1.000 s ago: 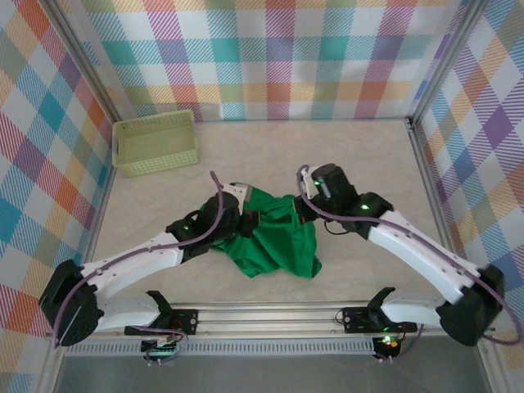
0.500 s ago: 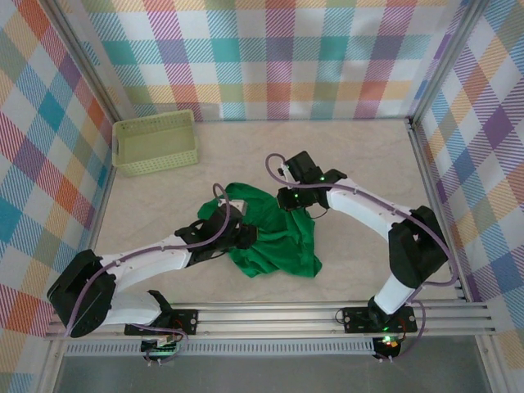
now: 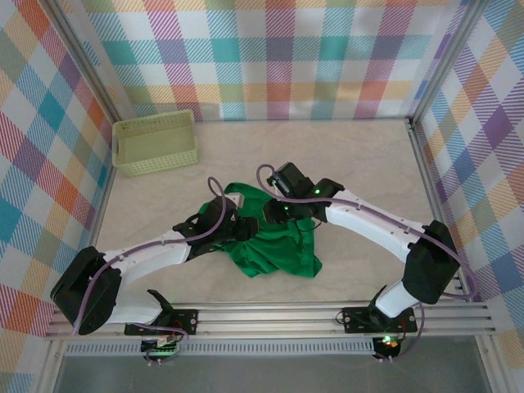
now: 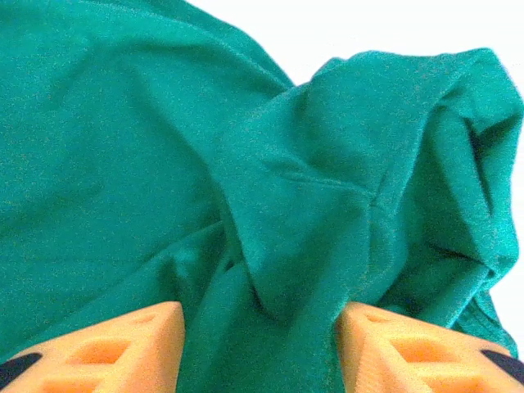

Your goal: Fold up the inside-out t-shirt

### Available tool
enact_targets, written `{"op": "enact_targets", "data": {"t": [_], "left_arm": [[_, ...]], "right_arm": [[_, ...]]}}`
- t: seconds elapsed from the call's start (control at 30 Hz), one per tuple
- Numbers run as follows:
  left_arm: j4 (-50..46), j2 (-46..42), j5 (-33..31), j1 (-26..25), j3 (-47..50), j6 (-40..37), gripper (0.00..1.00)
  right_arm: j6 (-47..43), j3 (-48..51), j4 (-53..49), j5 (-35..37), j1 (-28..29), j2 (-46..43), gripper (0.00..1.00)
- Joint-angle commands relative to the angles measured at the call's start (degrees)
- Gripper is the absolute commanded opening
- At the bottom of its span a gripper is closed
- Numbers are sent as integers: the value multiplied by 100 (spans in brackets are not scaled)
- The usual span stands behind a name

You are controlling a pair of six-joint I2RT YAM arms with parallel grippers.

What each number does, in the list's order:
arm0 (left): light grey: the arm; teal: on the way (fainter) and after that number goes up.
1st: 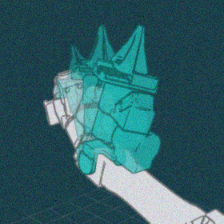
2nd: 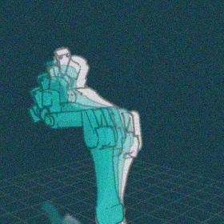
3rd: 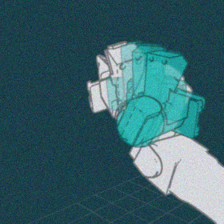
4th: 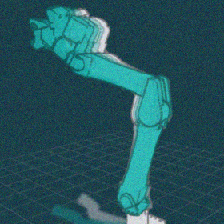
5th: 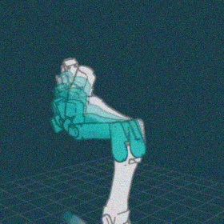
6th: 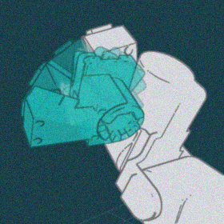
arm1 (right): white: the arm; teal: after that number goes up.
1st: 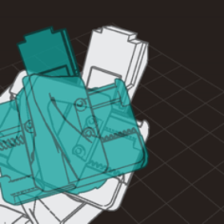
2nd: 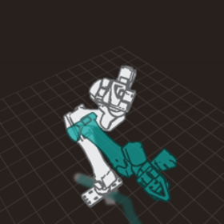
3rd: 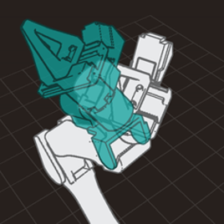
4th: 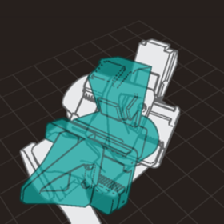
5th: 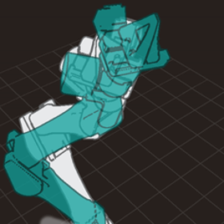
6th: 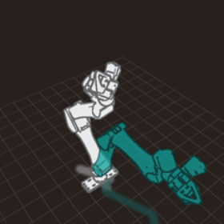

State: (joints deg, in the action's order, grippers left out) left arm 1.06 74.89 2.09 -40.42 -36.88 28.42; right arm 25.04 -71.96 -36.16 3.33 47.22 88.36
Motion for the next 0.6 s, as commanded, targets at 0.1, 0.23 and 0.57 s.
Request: {"op": "enact_targets", "data": {"t": [0.1,0.23,0.57], "left_arm": [[682,122,301,81,230,249,44],[787,130,243,113,343,340,41],[1057,343,515,219,470,444,36]], "right_arm": [[791,-9,187,-127,20,591,37],[792,-35,248,-101,32,871,38],[663,-231,254,159,86,1332,45]]}}
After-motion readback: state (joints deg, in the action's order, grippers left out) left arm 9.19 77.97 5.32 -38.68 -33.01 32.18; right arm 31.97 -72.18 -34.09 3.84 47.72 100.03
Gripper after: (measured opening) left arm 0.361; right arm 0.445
